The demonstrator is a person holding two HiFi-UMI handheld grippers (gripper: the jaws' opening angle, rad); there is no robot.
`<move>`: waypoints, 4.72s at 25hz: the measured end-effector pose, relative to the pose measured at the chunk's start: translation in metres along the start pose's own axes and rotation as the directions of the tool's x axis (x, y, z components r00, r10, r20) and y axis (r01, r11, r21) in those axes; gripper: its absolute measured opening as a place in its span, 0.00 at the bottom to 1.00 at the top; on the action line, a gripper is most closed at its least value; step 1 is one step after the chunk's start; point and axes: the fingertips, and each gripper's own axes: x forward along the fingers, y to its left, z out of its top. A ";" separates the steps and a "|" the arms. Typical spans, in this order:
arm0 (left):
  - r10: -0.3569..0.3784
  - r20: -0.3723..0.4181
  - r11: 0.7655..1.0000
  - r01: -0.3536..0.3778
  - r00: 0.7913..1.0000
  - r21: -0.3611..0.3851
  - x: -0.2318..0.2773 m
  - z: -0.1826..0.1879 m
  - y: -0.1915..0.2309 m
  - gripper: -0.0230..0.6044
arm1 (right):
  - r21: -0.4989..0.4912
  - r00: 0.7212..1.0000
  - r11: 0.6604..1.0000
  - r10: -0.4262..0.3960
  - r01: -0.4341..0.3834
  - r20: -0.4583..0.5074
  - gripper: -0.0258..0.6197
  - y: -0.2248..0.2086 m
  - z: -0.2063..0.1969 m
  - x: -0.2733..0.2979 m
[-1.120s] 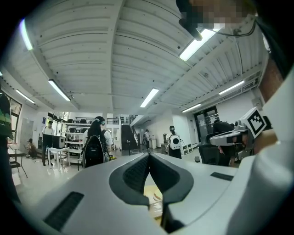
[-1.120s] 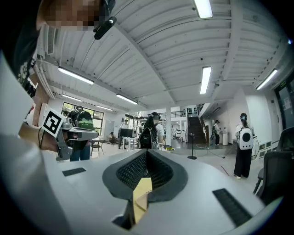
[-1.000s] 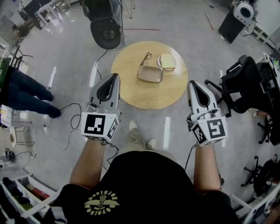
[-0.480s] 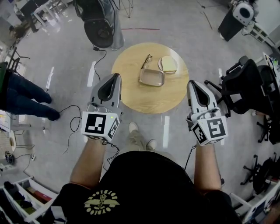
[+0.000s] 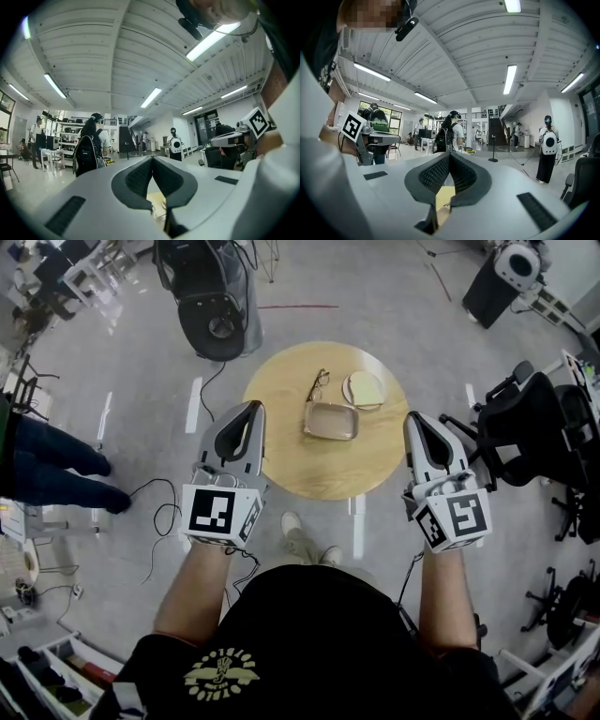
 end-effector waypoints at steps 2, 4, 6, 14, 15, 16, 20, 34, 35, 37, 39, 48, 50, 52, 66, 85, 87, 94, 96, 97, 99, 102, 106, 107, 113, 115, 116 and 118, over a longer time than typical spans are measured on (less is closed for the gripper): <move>-0.008 -0.001 1.000 0.008 1.000 -0.004 0.009 -0.002 0.008 0.06 | 0.000 1.000 1.000 -0.011 0.011 -0.003 0.06 -0.002 -0.001 0.010; -0.018 -0.004 1.000 0.018 1.000 -0.009 0.018 -0.003 0.016 0.06 | 0.000 1.000 1.000 -0.021 0.021 -0.004 0.06 -0.004 -0.001 0.020; -0.035 0.002 0.999 0.035 0.999 -0.010 0.028 -0.004 0.022 0.06 | -0.003 0.999 0.999 -0.034 0.034 -0.005 0.06 -0.006 0.000 0.028; -0.093 -0.006 0.995 0.093 0.996 -0.022 0.060 -0.012 0.050 0.07 | -0.023 0.996 0.996 -0.091 0.090 -0.008 0.06 -0.010 0.009 0.059; -0.101 -0.008 0.995 0.101 0.995 -0.021 0.064 -0.012 0.054 0.07 | -0.027 0.995 0.995 -0.098 0.098 -0.004 0.06 -0.011 0.011 0.061; -0.107 -0.008 0.994 0.107 0.994 -0.021 0.067 -0.013 0.057 0.06 | -0.029 0.994 0.994 -0.107 0.107 -0.003 0.06 -0.011 0.013 0.064; -0.113 -0.015 0.992 0.112 0.994 -0.053 0.073 -0.020 0.073 0.07 | -0.028 0.991 0.992 -0.127 0.126 -0.032 0.06 -0.009 0.008 0.074; -0.059 -0.029 0.994 0.057 0.998 -0.094 0.090 -0.031 0.091 0.07 | -0.038 0.996 0.997 -0.071 0.069 -0.054 0.06 -0.011 0.005 0.099; -0.060 -0.037 0.994 0.056 0.998 -0.098 0.092 -0.033 0.092 0.06 | -0.039 0.996 0.997 -0.063 0.060 -0.059 0.06 -0.011 0.003 0.101; -0.066 -0.050 0.993 0.060 0.997 -0.102 0.097 -0.038 0.090 0.07 | -0.036 0.997 0.998 -0.050 0.048 -0.066 0.06 -0.014 -0.001 0.105; -0.077 -0.059 0.991 0.070 0.995 -0.110 0.103 -0.042 0.086 0.06 | -0.025 0.997 0.999 -0.044 0.042 -0.071 0.06 -0.021 -0.007 0.110; -0.095 -0.131 0.987 0.077 0.987 -0.140 0.128 -0.066 0.082 0.07 | 0.020 0.995 1.000 0.010 -0.009 -0.101 0.06 -0.040 -0.033 0.141; -0.095 -0.143 0.987 0.074 0.985 -0.145 0.134 -0.071 0.081 0.07 | 0.032 0.994 0.999 0.010 -0.006 -0.112 0.06 -0.047 -0.040 0.146; -0.081 -0.156 0.987 0.057 0.984 -0.148 0.138 -0.078 0.085 0.06 | 0.049 0.992 0.999 0.010 -0.004 -0.122 0.06 -0.051 -0.047 0.153; -0.131 -0.273 0.977 0.078 0.953 -0.196 0.177 -0.144 0.042 0.07 | 0.119 0.969 0.993 0.041 -0.012 -0.244 0.06 -0.088 -0.124 0.164; -0.287 -0.582 0.918 0.045 0.761 -0.394 0.173 -0.297 0.006 0.07 | 0.225 0.868 0.974 0.111 0.001 -0.484 0.06 -0.102 -0.271 0.165; -0.295 -0.602 0.916 0.041 0.742 -0.399 0.171 -0.311 0.001 0.07 | 0.226 0.858 0.974 0.121 -0.006 -0.500 0.06 -0.101 -0.281 0.165; -0.306 -0.644 0.909 0.014 0.702 -0.417 0.171 -0.345 -0.004 0.07 | 0.264 0.825 0.965 0.150 -0.001 -0.545 0.07 -0.098 -0.313 0.163; -0.317 -0.644 0.904 0.015 0.696 -0.428 0.173 -0.352 -0.006 0.07 | 0.292 0.810 0.956 0.171 0.000 -0.560 0.07 -0.097 -0.322 0.162; -0.329 -0.647 0.898 0.017 0.687 -0.439 0.174 -0.356 -0.007 0.07 | 0.308 0.802 0.951 0.182 0.002 -0.569 0.07 -0.097 -0.327 0.161; -0.356 -0.660 0.887 0.017 0.662 -0.462 0.173 -0.366 -0.010 0.16 | 0.335 0.788 0.942 0.201 0.007 -0.582 0.12 -0.093 -0.336 0.160; -0.376 -0.679 0.876 0.002 0.630 -0.482 0.171 -0.379 -0.013 0.22 | 0.354 0.773 0.935 0.215 0.013 -0.596 0.14 -0.090 -0.348 0.158; -0.387 -0.692 0.866 -0.018 0.610 -0.500 0.172 -0.393 -0.017 0.23 | 0.384 0.754 0.923 0.229 0.033 -0.616 0.17 -0.089 -0.365 0.156; -0.389 -0.696 0.864 -0.024 0.604 -0.504 0.172 -0.397 -0.018 0.23 | 0.391 0.748 0.920 0.234 0.037 -0.621 0.18 -0.088 -0.370 0.156; -0.402 -0.708 0.854 -0.040 0.581 -0.519 0.176 -0.411 -0.024 0.23 | 0.425 0.720 0.903 0.254 0.061 -0.645 0.20 -0.084 -0.396 0.156; -0.413 -0.714 0.852 -0.037 0.566 -0.523 0.176 -0.415 -0.026 0.23 | 0.427 0.712 0.902 0.258 0.065 -0.653 0.20 -0.082 -0.402 0.158; -0.416 -0.717 0.851 -0.038 0.560 -0.524 0.176 -0.417 -0.027 0.23 | 0.432 0.710 0.900 0.262 0.065 -0.654 0.20 -0.081 -0.405 0.159; -0.417 -0.718 0.848 -0.047 0.557 -0.529 0.178 -0.421 -0.028 0.23 | 0.439 0.702 0.896 0.272 0.065 -0.658 0.20 -0.080 -0.412 0.161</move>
